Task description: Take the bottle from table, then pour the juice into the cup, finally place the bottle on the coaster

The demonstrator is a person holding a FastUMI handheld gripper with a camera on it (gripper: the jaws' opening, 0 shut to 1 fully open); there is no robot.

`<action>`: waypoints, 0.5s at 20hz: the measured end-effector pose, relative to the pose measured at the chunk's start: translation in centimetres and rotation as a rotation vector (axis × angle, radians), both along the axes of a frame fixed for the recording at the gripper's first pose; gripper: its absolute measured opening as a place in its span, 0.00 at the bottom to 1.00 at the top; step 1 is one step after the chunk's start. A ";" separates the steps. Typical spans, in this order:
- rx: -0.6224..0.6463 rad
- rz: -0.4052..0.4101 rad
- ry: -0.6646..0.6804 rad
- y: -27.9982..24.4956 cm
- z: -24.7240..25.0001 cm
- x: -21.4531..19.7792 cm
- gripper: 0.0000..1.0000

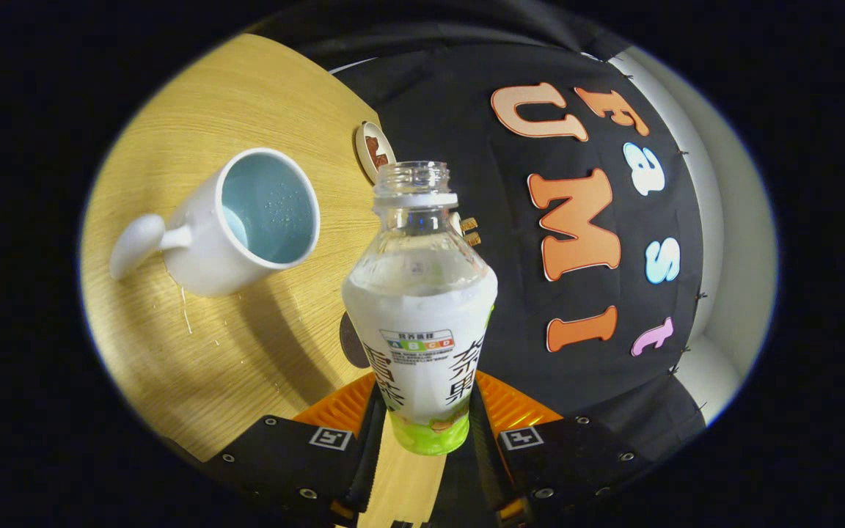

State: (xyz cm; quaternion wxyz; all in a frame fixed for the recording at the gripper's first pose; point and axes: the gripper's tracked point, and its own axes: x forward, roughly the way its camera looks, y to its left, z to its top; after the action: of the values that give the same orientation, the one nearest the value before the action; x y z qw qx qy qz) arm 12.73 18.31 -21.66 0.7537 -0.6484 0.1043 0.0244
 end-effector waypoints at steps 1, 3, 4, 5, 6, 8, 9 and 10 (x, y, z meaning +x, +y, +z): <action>-0.022 0.005 -0.004 0.0 0.2 0.0 0.59; -0.054 0.012 -0.010 0.1 0.3 0.2 0.59; -0.075 0.017 -0.017 0.1 0.4 0.4 0.59; -0.099 0.022 -0.021 0.2 0.6 0.4 0.59; -0.120 0.027 -0.022 0.2 0.8 0.5 0.59; -0.158 0.035 -0.028 0.3 1.1 0.6 0.59; -0.174 0.039 -0.031 0.4 1.2 0.6 0.59; -0.192 0.045 -0.033 0.4 1.4 0.7 0.59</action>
State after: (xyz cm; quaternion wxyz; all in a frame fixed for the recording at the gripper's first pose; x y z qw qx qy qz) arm 13.42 18.76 -20.24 0.6889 -0.7202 0.0792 0.0207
